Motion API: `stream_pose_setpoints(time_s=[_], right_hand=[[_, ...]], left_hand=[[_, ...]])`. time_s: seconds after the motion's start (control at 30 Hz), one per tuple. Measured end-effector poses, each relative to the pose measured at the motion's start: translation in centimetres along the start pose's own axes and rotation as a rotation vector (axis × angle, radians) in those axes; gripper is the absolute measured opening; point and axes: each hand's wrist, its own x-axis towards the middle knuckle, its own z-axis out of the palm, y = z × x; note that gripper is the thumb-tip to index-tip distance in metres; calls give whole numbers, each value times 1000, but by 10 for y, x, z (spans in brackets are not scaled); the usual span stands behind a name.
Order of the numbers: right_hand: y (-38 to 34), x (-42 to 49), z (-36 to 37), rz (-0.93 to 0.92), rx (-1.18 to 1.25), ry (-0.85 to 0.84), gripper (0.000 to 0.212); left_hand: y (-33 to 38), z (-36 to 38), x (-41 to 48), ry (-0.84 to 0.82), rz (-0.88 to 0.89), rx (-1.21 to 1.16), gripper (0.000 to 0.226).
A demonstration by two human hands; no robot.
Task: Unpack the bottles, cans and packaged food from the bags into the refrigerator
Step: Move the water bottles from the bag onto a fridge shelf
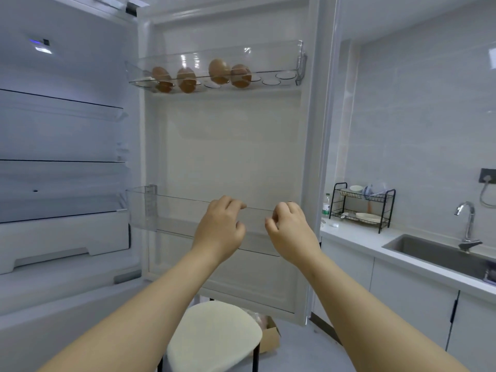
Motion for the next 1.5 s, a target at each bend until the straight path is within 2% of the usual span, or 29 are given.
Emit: stream_pose_setpoints(time_s=[0.2,0.47,0.6,0.7,0.87,1.17,1.5], right_hand=[[9,2,4,-21,-12,35,16],[8,-7,5,-45,39,29,35],[6,-27,3,-50,64,102,57],[8,-53,-3,11,10,195,59],[20,-109,-16,188,-151,218,53],[36,-264,-62,666,-460,256,49],[-17,-476,-142,1184,-601,496,44]], left_hand=[[1,9,0,27,13,23,39],[-1,6,-8,26,56,66,45],[-1,8,-18,104,176,91,40],[5,8,-28,91,288,33,40],[27,30,-53,15,500,-140,31],[128,76,-145,-252,711,-511,39],[277,38,-301,-450,1005,-875,35]])
